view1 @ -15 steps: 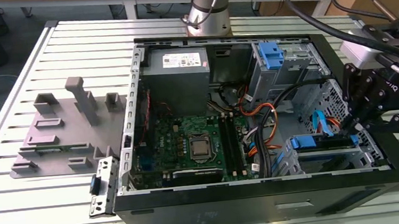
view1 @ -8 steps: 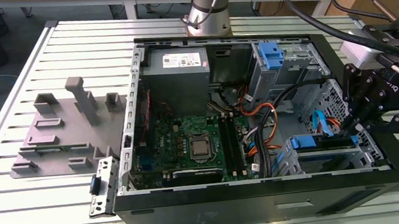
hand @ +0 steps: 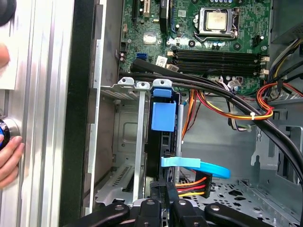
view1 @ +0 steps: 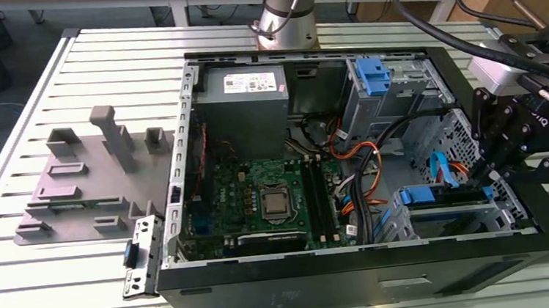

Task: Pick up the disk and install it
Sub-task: 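Insert the second disk wire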

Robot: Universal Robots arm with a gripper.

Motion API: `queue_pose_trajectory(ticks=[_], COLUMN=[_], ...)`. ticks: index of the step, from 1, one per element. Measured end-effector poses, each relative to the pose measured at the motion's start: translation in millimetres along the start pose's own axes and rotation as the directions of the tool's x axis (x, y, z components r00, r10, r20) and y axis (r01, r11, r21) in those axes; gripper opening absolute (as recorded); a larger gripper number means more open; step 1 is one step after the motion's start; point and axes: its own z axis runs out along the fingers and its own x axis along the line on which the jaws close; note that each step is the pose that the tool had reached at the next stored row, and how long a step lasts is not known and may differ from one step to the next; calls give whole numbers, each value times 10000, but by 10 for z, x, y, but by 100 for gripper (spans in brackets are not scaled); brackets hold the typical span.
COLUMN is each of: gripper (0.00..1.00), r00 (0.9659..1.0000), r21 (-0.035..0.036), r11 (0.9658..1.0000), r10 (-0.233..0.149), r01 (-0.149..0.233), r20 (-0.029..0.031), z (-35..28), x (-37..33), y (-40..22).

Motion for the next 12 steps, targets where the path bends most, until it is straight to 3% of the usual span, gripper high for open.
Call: queue_pose_trajectory(ticks=[12], gripper=[16], r00=[10000], r21=[10], r11=[10000], r10=[-2], r01=[2], r20=[69], z=[33], x=[-18], y=[35])
